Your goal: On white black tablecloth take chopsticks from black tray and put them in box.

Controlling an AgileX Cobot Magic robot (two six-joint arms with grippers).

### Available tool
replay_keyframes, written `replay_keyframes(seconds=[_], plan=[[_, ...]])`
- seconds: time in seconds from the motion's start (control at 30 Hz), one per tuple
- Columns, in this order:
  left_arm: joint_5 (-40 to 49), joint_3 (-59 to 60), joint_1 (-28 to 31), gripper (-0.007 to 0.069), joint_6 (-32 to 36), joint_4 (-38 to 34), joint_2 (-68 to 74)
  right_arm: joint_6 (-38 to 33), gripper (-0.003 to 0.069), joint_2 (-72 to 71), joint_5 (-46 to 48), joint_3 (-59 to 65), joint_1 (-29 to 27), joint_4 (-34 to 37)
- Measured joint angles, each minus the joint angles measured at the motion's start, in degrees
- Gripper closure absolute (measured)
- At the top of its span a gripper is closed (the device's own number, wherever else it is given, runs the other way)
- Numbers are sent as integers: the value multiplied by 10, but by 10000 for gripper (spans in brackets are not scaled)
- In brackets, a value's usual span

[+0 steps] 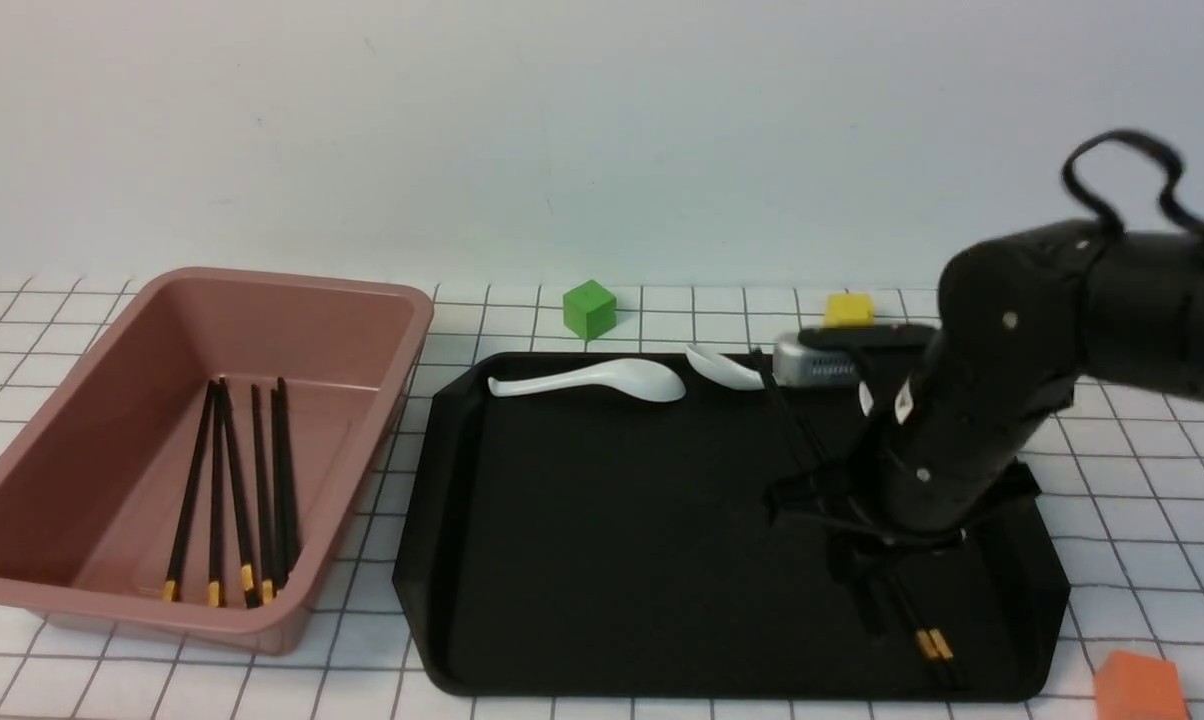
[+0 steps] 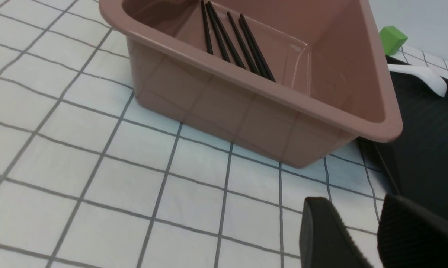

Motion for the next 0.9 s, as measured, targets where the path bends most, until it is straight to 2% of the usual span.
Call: replay_keyframes(seconds=[0.2, 0.3, 0.47, 0.7, 0.9], plan=[[0, 0, 0, 386, 0, 0, 0, -83, 547, -40, -120, -65, 71, 124], [0, 0, 0, 386, 0, 0, 0, -140, 547, 10, -189, -125, 127, 185], [0, 0, 0, 386, 0, 0, 0, -170, 547, 126, -242, -238, 183, 247], [0, 0, 0, 386, 0, 0, 0, -172, 536, 304, -287, -403, 221, 270], [0, 0, 0, 386, 0, 0, 0, -172, 456, 357, -278, -463, 223, 266]])
